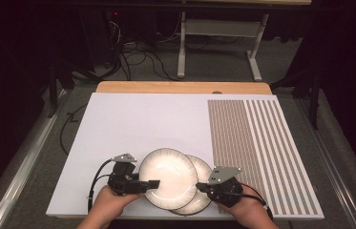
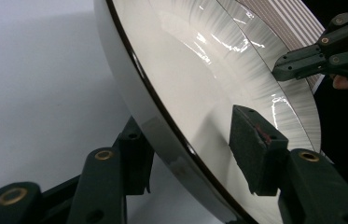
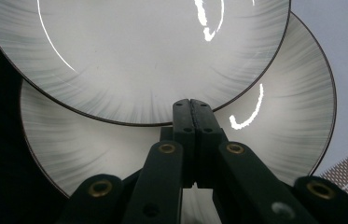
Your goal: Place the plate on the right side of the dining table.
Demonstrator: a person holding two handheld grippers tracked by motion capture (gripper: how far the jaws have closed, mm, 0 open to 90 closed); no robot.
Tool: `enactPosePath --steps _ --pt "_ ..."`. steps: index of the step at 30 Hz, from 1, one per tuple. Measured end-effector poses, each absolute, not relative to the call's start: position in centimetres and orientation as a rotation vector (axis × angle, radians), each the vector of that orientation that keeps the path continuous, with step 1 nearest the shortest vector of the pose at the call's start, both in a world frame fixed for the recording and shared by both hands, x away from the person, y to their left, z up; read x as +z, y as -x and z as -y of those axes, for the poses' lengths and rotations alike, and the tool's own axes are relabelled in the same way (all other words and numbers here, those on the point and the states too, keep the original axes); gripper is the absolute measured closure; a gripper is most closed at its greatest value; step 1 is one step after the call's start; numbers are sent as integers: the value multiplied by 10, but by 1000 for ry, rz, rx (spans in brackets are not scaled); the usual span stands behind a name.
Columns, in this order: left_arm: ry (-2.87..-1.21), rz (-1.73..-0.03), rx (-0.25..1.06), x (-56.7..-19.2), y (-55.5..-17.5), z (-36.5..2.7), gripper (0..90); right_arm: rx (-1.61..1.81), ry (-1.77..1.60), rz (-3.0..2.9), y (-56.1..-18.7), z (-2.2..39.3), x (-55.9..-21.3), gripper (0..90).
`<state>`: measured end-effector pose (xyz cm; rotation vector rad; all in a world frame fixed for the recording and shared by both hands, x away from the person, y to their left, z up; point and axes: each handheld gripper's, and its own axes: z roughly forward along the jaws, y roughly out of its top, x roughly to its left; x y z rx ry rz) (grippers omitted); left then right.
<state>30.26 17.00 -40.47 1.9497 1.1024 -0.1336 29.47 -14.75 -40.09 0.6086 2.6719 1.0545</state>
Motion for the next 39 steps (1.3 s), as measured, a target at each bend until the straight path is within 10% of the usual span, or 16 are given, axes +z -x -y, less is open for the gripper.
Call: enactPosePath --steps 39 --pt "-1858 -1094 -67 -398 -300 -172 738 1190 -650 -2545 -295 165 -386 900"
